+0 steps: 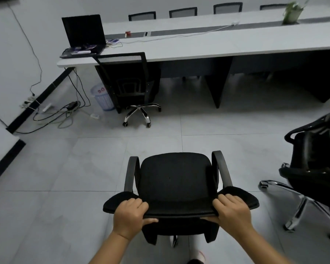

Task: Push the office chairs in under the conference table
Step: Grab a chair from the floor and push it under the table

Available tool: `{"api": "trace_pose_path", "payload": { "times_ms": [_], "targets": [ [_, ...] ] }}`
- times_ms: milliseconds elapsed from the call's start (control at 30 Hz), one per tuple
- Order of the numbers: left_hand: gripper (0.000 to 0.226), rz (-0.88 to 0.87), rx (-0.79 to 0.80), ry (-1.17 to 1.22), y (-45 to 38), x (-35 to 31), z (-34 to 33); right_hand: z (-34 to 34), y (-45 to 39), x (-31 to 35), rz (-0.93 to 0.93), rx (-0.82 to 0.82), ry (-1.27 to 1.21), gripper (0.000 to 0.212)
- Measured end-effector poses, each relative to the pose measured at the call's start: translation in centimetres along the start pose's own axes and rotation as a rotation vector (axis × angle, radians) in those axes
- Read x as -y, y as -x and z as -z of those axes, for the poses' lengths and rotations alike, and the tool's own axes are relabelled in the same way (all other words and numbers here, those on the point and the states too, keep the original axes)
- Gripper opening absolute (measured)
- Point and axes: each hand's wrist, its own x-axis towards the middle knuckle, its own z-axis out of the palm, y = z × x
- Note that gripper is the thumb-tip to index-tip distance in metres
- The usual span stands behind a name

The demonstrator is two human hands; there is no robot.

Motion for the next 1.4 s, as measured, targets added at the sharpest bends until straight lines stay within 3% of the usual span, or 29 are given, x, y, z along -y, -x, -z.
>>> {"api": "trace_pose_path", "payload": {
  "times_ms": [400, 600, 767, 933, 1100, 1400],
  "targets": [
    [0.052, 0.083, 0.047, -0.091, -11.5, 2.9, -7.6, -9.4, -11.0, -9.5, 0.012, 0.063, -0.075, 0.068],
    [0.051, 0.024, 0.055, -0.077, -15.7, 7.3, -10.5, -12.8, -14.7, -9.9, -0.047, 0.101, -0.077, 0.068],
    [0.053, -0.056, 0.03, -0.025, -19.1, 12.9, -13.3, -15.9, -17.6, -8.4, -0.113, 0.171, -0.002, 0.053],
    [0.066, -0.108, 0.031, 0.04, -23.3, 17.8, -15.8, -18.7, -21.8, -7.6, -0.185, 0.203, 0.057, 0.051],
    [0.054, -0.146, 0.031, 0.045, -28.2, 21.3, -18.9, -22.0, -26.1, -9.0, -0.207, 0.219, 0.102, 0.051],
    [0.067, -0.229, 0.069, 0.09, -37.9, 27.8, -25.4, -29.0, -34.6, -12.5, -0.226, 0.297, 0.108, 0.053]
  ]
}}
